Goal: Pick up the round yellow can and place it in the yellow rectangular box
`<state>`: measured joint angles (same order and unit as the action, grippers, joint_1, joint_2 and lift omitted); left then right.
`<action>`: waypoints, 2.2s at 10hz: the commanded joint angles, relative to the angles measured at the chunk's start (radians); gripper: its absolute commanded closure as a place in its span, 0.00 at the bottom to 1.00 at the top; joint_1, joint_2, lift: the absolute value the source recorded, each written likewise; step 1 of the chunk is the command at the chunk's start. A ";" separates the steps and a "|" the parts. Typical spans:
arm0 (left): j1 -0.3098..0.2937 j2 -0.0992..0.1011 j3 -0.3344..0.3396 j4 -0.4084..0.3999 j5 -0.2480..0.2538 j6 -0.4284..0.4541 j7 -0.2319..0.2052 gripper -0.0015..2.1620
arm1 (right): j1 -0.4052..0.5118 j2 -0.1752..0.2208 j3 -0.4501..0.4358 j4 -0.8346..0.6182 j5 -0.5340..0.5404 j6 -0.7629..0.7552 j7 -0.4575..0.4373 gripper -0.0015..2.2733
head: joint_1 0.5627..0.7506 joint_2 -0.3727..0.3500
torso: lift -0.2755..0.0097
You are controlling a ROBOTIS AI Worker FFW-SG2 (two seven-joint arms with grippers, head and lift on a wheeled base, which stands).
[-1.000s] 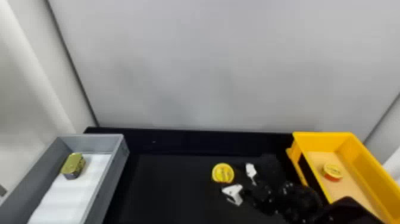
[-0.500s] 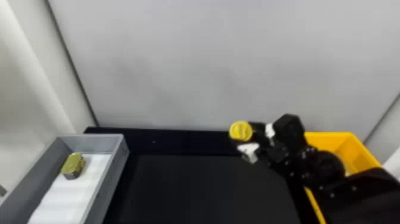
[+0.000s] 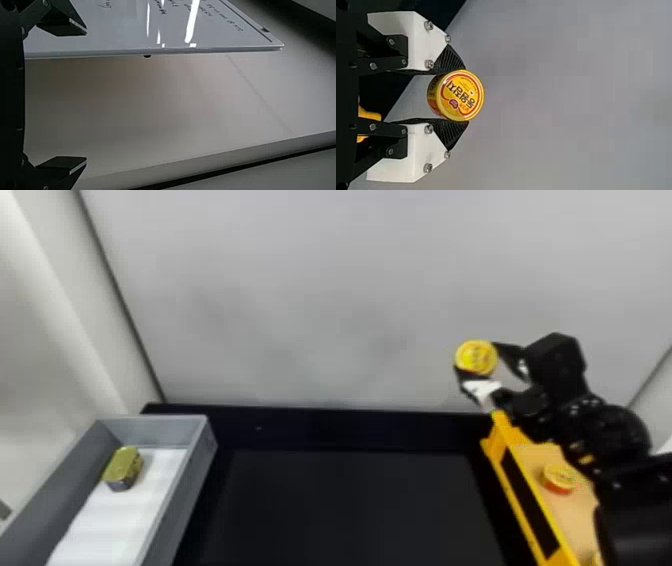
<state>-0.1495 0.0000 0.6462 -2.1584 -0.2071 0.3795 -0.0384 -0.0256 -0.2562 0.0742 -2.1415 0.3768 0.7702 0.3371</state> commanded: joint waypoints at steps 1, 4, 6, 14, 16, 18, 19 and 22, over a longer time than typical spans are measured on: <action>0.001 -0.003 0.001 -0.001 0.000 0.001 0.000 0.06 | 0.004 -0.001 -0.063 -0.020 0.042 0.023 -0.029 0.33 | 0.35 0.53 | 0.77; 0.001 -0.003 0.005 -0.003 -0.002 0.003 -0.003 0.06 | 0.036 -0.003 -0.165 -0.014 0.087 0.026 -0.073 0.33 | 0.35 0.53 | 0.77; 0.001 -0.003 0.005 -0.003 -0.006 0.003 -0.005 0.06 | 0.059 -0.006 -0.223 0.012 0.101 0.029 -0.079 0.33 | 0.35 0.53 | 0.77; 0.001 -0.003 0.006 -0.003 -0.017 0.004 -0.018 0.06 | 0.144 -0.003 -0.295 0.175 0.125 0.025 -0.093 0.33 | 0.35 0.53 | 0.77; 0.001 -0.003 0.009 -0.003 -0.018 0.003 -0.020 0.06 | 0.151 0.000 -0.295 0.222 0.120 0.017 -0.088 0.33 | 0.35 0.53 | 0.77; 0.002 -0.003 0.012 -0.006 -0.020 0.003 -0.020 0.06 | 0.162 0.014 -0.297 0.265 0.108 0.000 -0.092 0.33 | 0.35 0.53 | 0.77; 0.002 -0.003 0.011 -0.006 -0.020 0.003 -0.020 0.06 | 0.161 0.018 -0.301 0.293 0.104 -0.009 -0.092 0.33 | 0.35 0.53 | 0.77; 0.002 -0.003 0.012 -0.006 -0.023 0.001 -0.021 0.06 | 0.161 0.022 -0.303 0.347 0.073 -0.021 -0.101 0.33 | 0.35 0.53 | 0.77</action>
<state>-0.1472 0.0000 0.6573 -2.1645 -0.2286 0.3807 -0.0595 0.1346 -0.2359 -0.2294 -1.8107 0.4617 0.7505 0.2380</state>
